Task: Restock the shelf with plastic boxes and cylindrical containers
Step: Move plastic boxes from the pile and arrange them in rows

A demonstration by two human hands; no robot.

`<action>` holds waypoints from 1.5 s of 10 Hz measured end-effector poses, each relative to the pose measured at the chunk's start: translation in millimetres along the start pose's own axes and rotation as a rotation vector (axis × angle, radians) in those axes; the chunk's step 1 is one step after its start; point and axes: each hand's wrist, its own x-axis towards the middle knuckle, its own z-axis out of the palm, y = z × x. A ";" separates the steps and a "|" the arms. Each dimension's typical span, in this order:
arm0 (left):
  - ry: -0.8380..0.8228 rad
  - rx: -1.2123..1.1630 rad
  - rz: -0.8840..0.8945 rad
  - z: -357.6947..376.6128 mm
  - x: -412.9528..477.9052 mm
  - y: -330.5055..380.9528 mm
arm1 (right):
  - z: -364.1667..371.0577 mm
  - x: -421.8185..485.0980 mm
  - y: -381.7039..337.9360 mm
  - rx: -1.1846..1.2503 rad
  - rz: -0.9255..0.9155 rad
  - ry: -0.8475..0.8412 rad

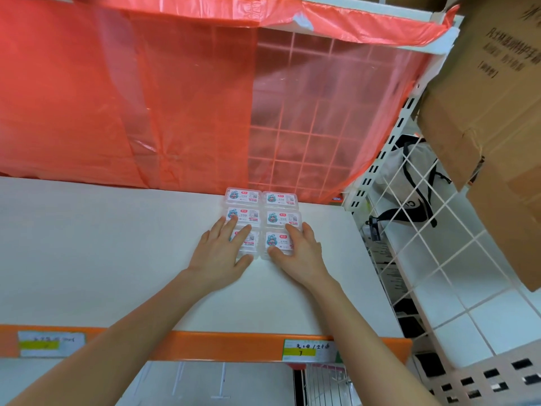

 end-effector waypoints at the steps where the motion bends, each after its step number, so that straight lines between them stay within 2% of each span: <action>1: -0.002 0.021 0.001 -0.7 0.2 -0.4 | 0.6 -0.6 -1.1 0.026 -0.013 0.001; 5: -0.027 0.043 0.001 -3.2 0.6 -1.7 | -3.4 -7.4 -6.6 0.047 0.007 -0.005; 9: -0.015 0.030 0.004 -0.8 0.1 -4.3 | -1.0 -34.1 -3.4 -0.031 -0.036 0.104; 12: 0.000 0.019 0.000 0.8 0.1 -4.6 | -1.7 -31.1 -7.3 -0.056 -0.024 0.113; 13: 0.001 0.009 -0.007 1.0 -0.1 -4.1 | -1.3 -30.7 -8.7 -0.080 -0.004 0.109; 15: 0.010 -0.019 -0.014 -4.0 -9.5 -11.3 | 2.0 -34.7 -18.7 -0.301 -0.027 0.125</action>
